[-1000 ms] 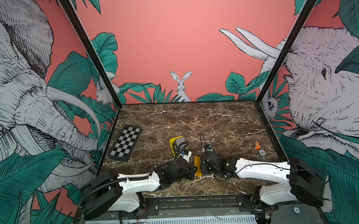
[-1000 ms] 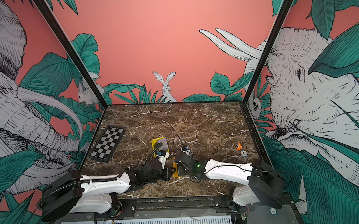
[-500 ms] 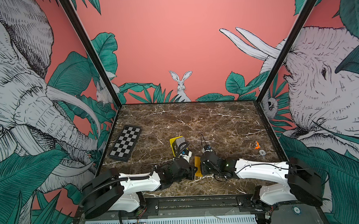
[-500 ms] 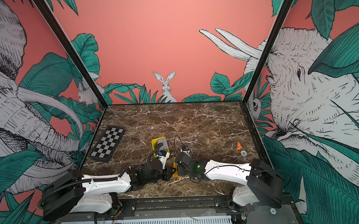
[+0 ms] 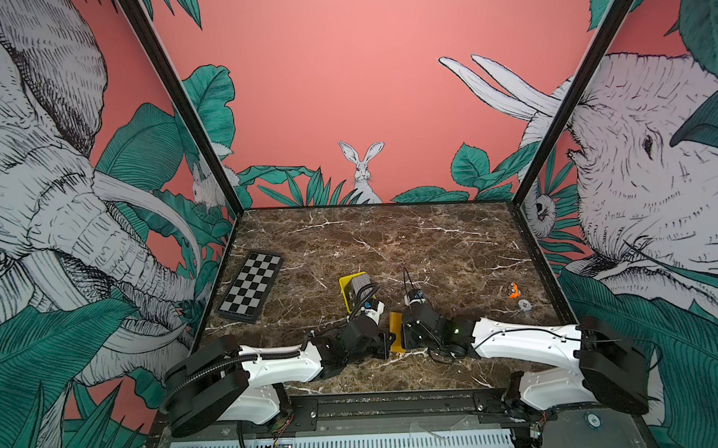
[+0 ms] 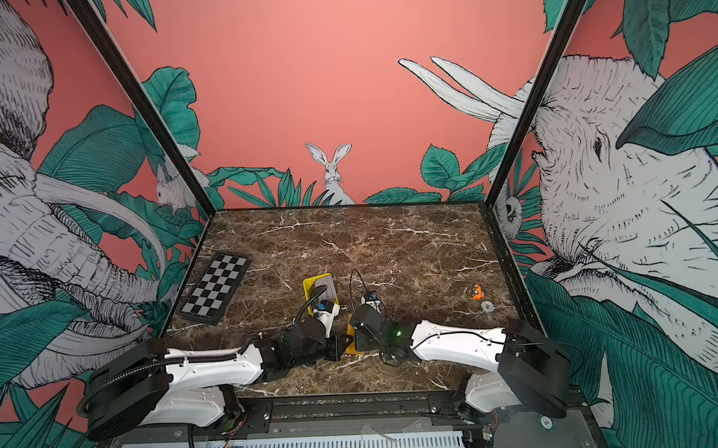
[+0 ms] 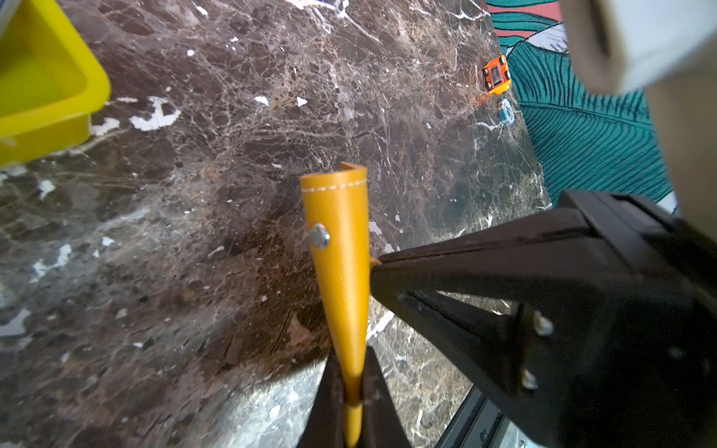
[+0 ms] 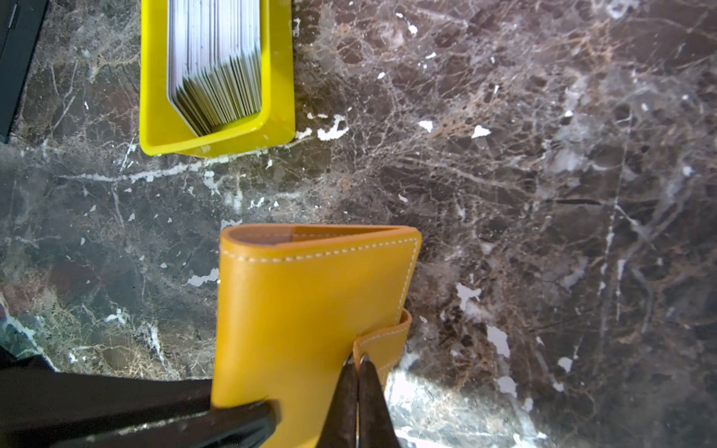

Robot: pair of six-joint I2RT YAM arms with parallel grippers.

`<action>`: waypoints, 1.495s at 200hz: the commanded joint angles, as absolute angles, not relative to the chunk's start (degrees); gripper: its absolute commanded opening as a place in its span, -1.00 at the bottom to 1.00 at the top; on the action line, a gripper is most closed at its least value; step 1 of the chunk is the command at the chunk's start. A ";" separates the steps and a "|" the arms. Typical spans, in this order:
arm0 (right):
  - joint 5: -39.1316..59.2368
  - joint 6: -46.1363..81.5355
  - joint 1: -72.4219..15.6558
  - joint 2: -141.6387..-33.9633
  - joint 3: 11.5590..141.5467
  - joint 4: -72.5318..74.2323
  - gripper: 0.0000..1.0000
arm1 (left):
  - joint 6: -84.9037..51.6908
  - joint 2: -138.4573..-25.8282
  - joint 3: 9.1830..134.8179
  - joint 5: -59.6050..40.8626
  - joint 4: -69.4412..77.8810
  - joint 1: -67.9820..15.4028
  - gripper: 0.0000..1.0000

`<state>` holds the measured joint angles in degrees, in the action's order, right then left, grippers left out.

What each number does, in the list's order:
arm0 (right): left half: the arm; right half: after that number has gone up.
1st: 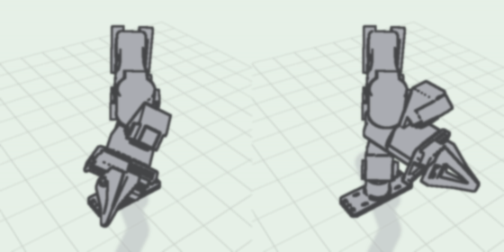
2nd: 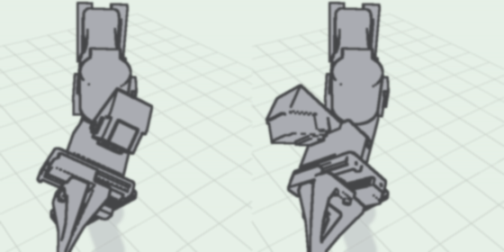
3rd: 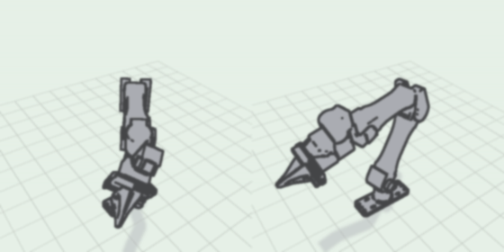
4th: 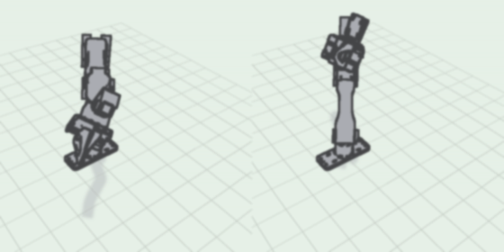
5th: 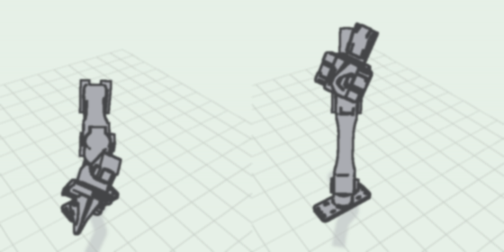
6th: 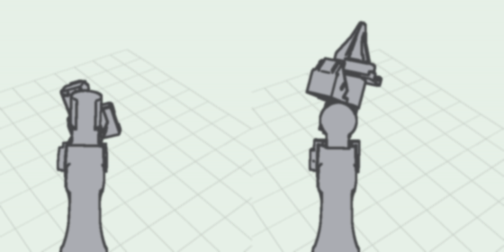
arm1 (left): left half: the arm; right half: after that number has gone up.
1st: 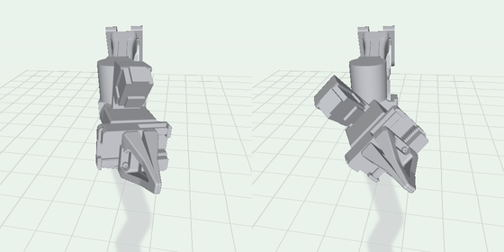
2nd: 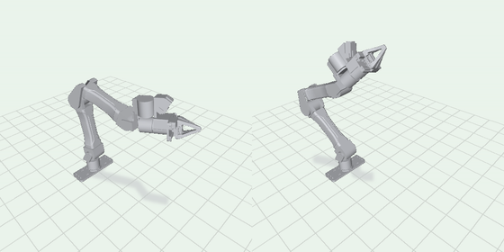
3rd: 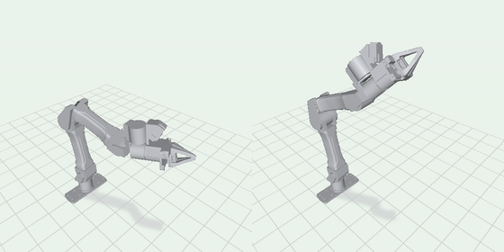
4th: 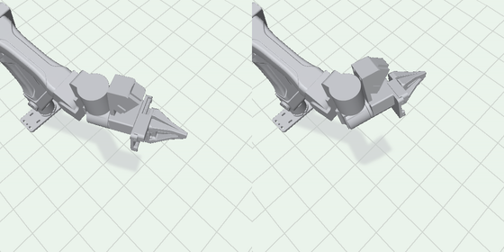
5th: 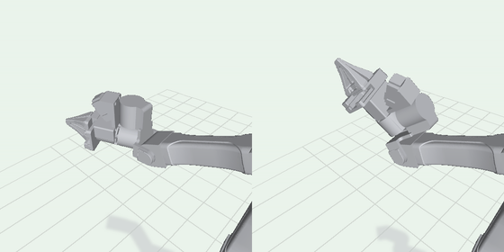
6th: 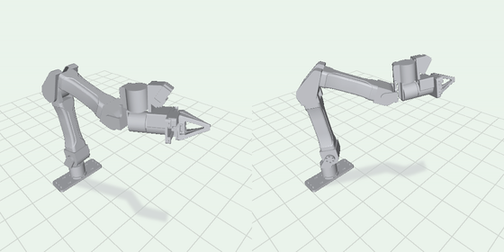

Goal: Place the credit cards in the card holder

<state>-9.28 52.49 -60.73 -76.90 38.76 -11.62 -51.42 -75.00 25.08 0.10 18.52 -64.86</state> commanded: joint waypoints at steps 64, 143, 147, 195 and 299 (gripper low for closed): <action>-14.30 52.66 -60.47 -72.62 36.48 -15.53 -1.00 | -53.25 -74.05 24.92 1.43 17.08 -65.60 -0.94; -15.90 51.77 -60.42 -66.78 34.38 -19.99 -1.00 | -58.64 -75.38 24.20 3.39 14.91 -65.57 -0.90; -15.91 51.77 -60.47 -66.47 34.08 -20.12 -1.00 | -59.02 -75.44 24.03 3.49 14.98 -65.57 -0.89; -15.29 50.60 -60.47 -63.18 32.82 -20.70 -1.00 | -63.67 -78.99 24.16 2.96 16.10 -65.63 -0.60; -18.26 46.04 -60.89 -58.23 37.88 -29.74 -1.00 | -63.14 -77.46 25.00 2.45 17.33 -65.54 0.21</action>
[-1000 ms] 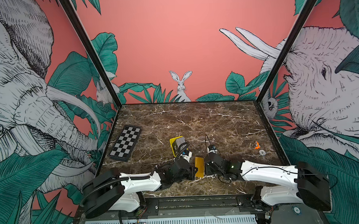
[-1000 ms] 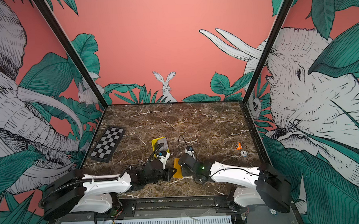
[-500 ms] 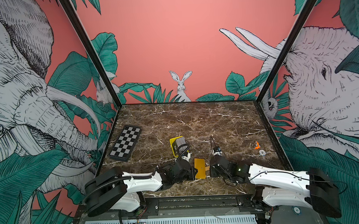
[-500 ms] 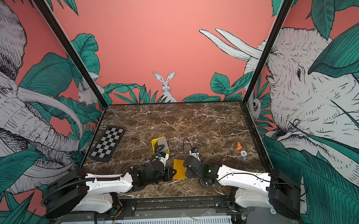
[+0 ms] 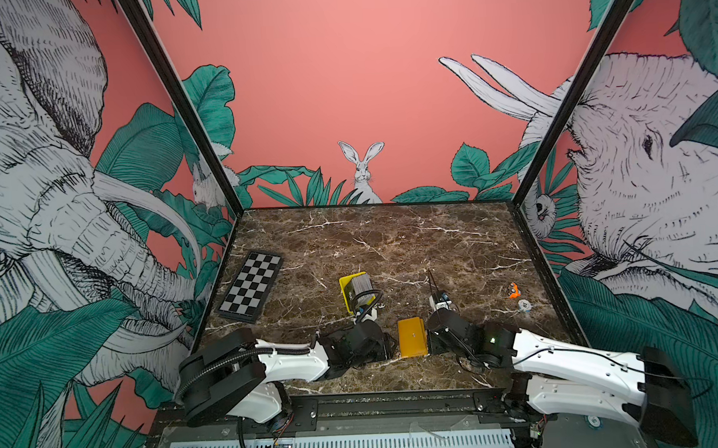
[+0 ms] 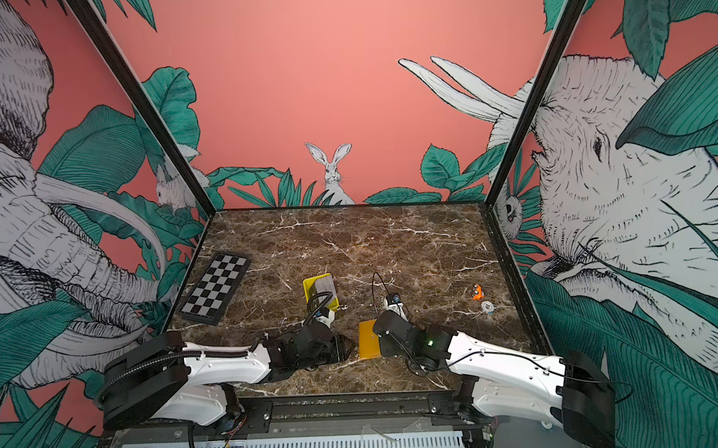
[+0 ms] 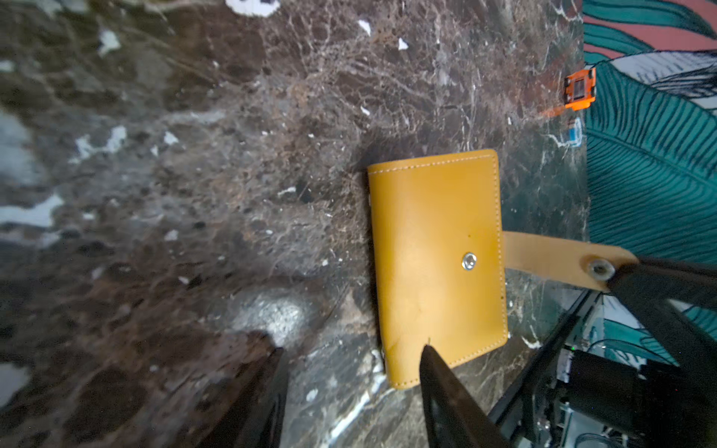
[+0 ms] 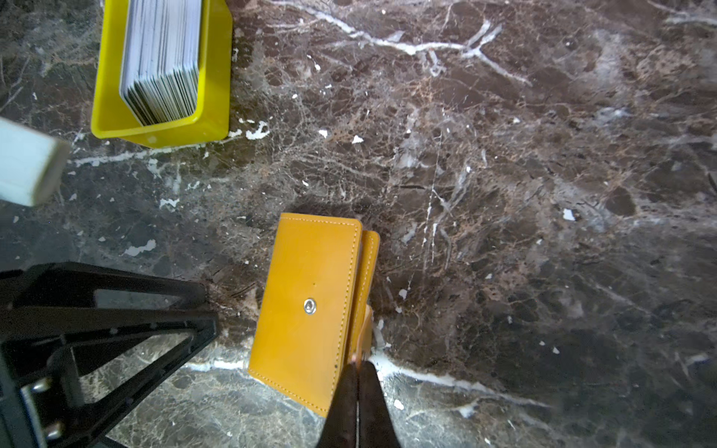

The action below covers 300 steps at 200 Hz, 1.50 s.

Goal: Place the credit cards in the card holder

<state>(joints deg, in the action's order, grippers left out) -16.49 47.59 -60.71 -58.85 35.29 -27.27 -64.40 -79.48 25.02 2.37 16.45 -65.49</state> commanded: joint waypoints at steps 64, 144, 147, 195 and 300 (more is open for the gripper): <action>-17.81 43.78 -61.86 -60.07 43.48 -31.44 -1.00 | -63.04 -78.77 23.72 -1.01 25.48 -64.39 0.40; -17.48 42.85 -63.72 -61.05 44.54 -30.02 -1.00 | -62.85 -79.45 23.28 -3.87 28.67 -62.69 0.60; -17.55 42.86 -63.72 -61.20 44.50 -30.10 -1.00 | -62.92 -79.71 23.33 -3.96 28.69 -62.67 0.60; -17.93 43.50 -63.90 -61.71 43.46 -30.67 -1.00 | -63.13 -82.38 25.38 -4.90 26.99 -62.48 0.50; -18.24 43.59 -63.93 -60.73 42.06 -30.27 -1.00 | -60.62 -80.74 27.10 -5.73 27.04 -62.49 0.82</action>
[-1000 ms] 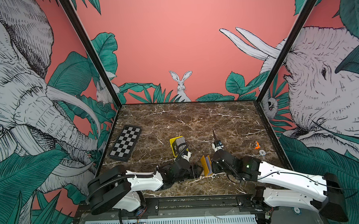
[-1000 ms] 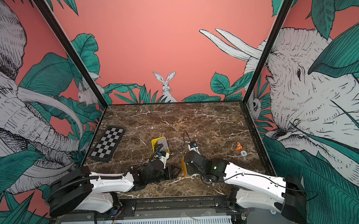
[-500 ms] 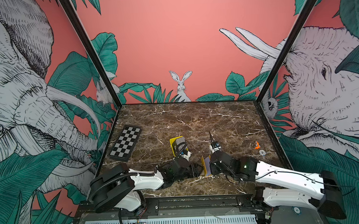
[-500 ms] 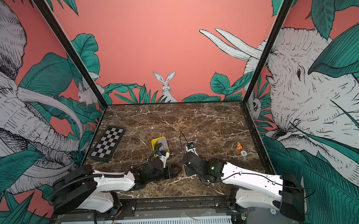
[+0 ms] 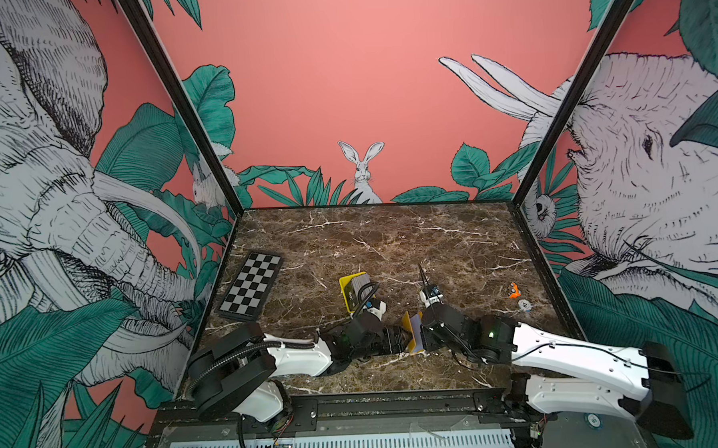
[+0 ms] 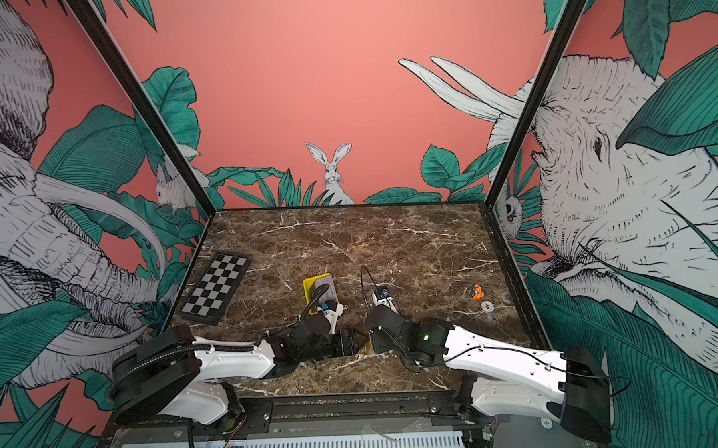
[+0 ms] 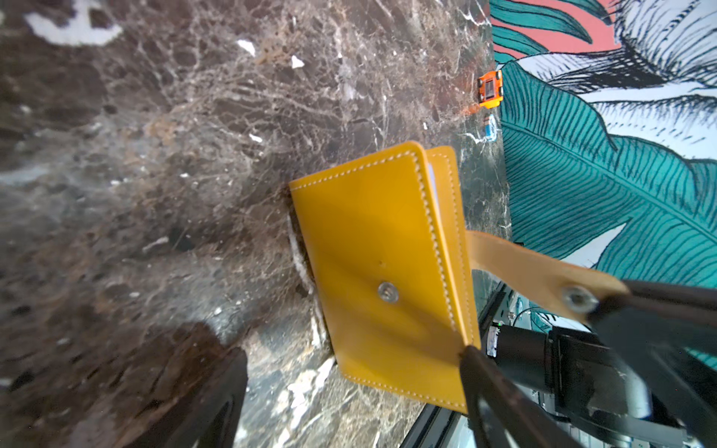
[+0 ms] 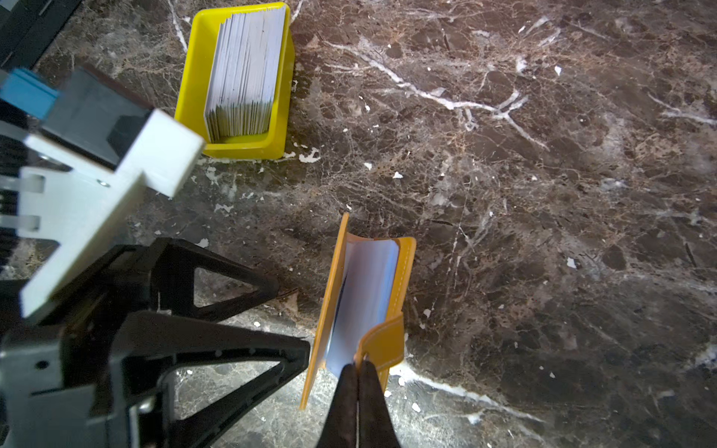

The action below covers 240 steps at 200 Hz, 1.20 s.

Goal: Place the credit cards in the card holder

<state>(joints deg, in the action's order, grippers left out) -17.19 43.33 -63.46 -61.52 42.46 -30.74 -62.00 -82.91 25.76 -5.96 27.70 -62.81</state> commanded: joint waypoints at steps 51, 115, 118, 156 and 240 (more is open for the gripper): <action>-18.48 43.51 -63.92 -60.74 42.31 -30.61 -1.00 | -60.29 -83.95 29.53 -7.68 26.09 -62.47 0.84; -20.07 43.66 -63.90 -58.90 41.74 -31.33 -1.00 | -59.28 -85.28 33.15 -5.85 15.08 -62.49 0.68; -20.26 43.61 -63.93 -58.77 41.75 -31.45 -1.00 | -59.24 -85.17 33.16 -5.69 14.97 -62.48 0.67; -22.06 43.93 -63.90 -59.05 41.23 -32.53 -1.00 | -58.47 -81.45 32.90 -2.65 9.24 -62.49 0.54; -24.47 46.51 -63.39 -63.69 39.64 -34.04 -0.91 | -59.16 -78.73 28.34 -3.48 8.79 -59.99 0.31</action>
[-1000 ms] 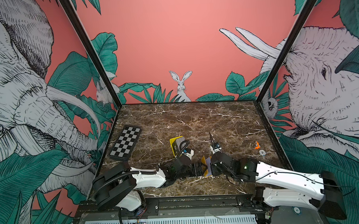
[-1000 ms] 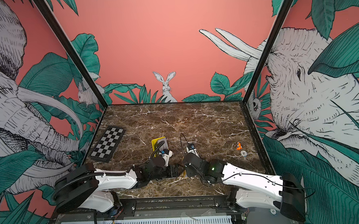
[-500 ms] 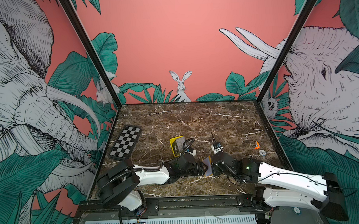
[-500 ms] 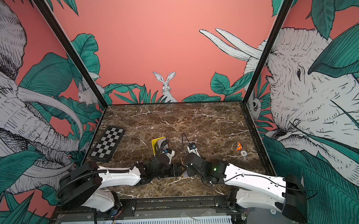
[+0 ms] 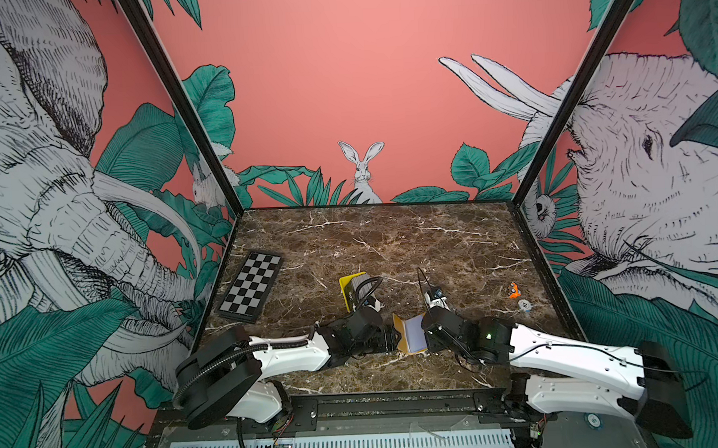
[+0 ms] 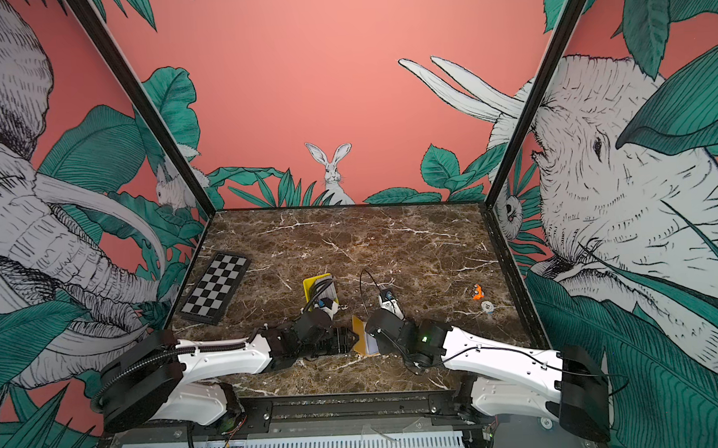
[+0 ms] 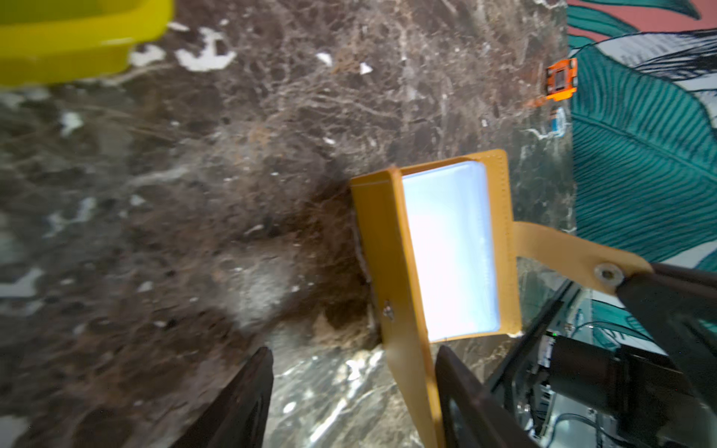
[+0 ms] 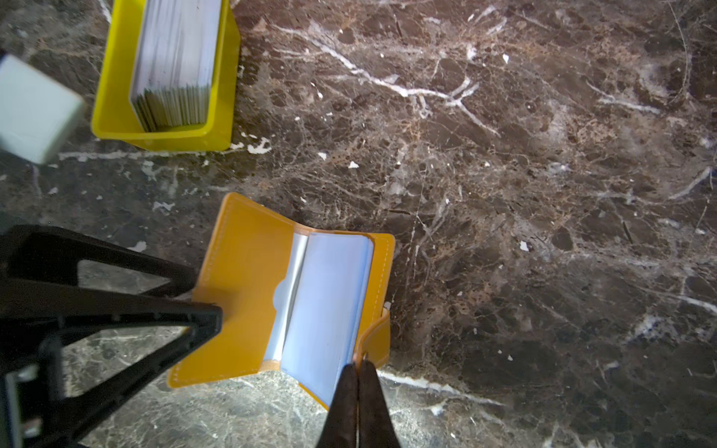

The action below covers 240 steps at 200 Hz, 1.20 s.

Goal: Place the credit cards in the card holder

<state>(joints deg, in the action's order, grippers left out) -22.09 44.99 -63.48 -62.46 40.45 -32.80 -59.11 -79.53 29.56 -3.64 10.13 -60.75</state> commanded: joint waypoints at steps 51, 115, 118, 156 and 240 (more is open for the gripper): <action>-22.94 48.33 -62.48 -63.84 39.54 -34.27 -0.38 | -58.00 -79.20 27.46 -6.00 10.18 -58.72 0.25; -17.82 47.73 -62.31 -62.37 43.97 -33.45 -0.23 | -57.85 -80.62 24.13 -10.23 16.36 -57.05 0.15; -16.96 47.66 -62.31 -62.26 43.83 -32.62 -0.23 | -57.75 -80.64 24.16 -10.43 16.43 -57.00 0.15; -8.41 47.07 -62.36 -64.83 43.58 -23.68 -0.24 | -55.89 -80.78 24.92 -12.74 14.96 -56.95 0.12; -4.94 47.93 -62.05 -74.75 41.09 -17.60 -0.32 | -56.52 -79.94 24.62 -9.96 14.69 -56.95 0.10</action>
<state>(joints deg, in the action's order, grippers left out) -5.04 47.62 -62.30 -73.45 43.51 -21.12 -56.71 -80.60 25.32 -12.67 15.22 -57.17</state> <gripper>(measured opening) 0.339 0.550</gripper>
